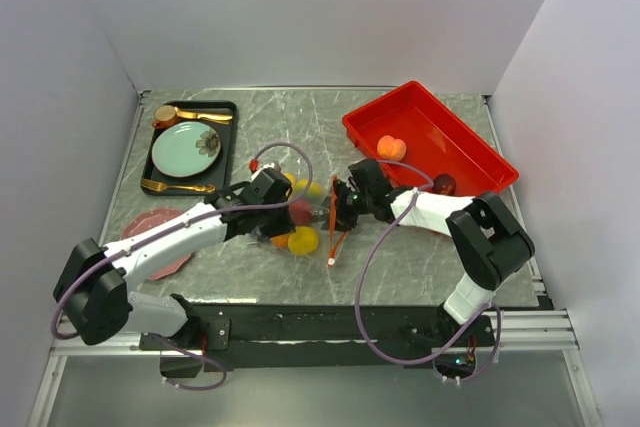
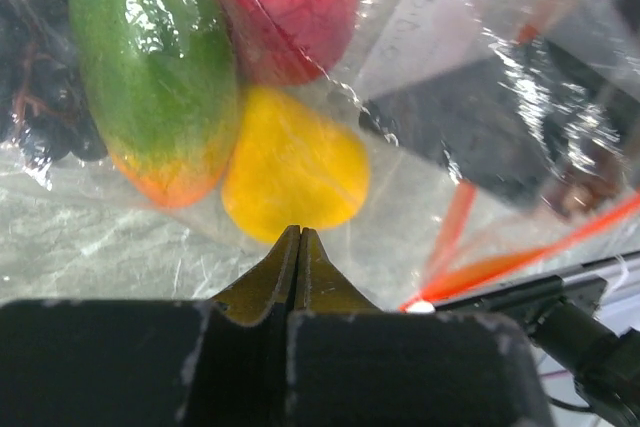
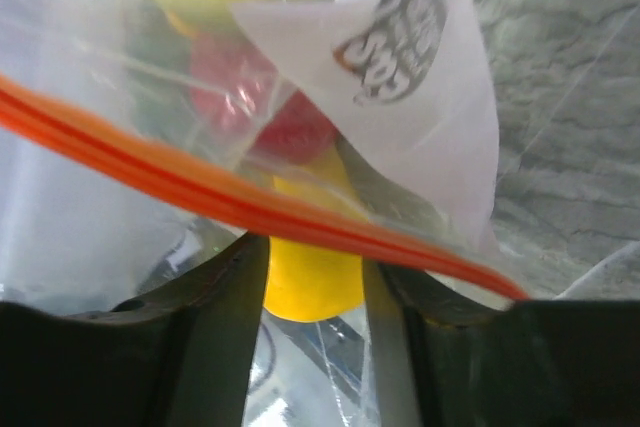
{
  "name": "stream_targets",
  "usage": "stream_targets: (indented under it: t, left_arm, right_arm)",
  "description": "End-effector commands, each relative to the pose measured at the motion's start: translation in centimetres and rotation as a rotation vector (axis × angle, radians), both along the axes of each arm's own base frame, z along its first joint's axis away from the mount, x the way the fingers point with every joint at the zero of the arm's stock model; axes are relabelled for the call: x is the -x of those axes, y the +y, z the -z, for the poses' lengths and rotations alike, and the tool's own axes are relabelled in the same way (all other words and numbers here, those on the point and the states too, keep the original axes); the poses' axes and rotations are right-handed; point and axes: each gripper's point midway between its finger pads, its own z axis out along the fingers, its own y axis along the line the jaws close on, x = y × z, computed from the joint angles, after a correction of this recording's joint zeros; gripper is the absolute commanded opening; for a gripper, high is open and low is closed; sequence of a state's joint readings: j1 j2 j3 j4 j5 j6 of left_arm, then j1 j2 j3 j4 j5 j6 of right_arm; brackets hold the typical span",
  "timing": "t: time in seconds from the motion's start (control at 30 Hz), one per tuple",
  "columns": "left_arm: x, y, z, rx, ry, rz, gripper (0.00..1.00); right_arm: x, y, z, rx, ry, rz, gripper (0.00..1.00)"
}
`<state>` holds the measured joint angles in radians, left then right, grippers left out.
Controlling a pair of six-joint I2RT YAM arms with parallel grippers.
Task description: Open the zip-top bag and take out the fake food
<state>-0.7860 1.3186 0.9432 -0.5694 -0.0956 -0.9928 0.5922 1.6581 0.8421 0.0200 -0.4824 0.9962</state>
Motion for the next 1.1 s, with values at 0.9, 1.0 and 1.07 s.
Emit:
stream_targets:
  t: [0.9, 1.0, 1.07]
  left_arm:
    - [-0.4, -0.4, 5.1, -0.082, 0.045, -0.062, 0.01]
    - [-0.5, 1.1, 5.7, -0.154, 0.061, -0.121, 0.01]
    - [-0.6, 1.5, 5.7, -0.177, 0.068, -0.138, 0.01]
  right_arm:
    - [4.3, 2.1, 0.1, 0.122, -0.054, -0.16, 0.62]
    - [4.1, 1.5, -0.2, 0.144, -0.058, -0.129, 0.41]
    - [3.8, 0.9, -0.6, 0.153, -0.07, -0.103, 0.36]
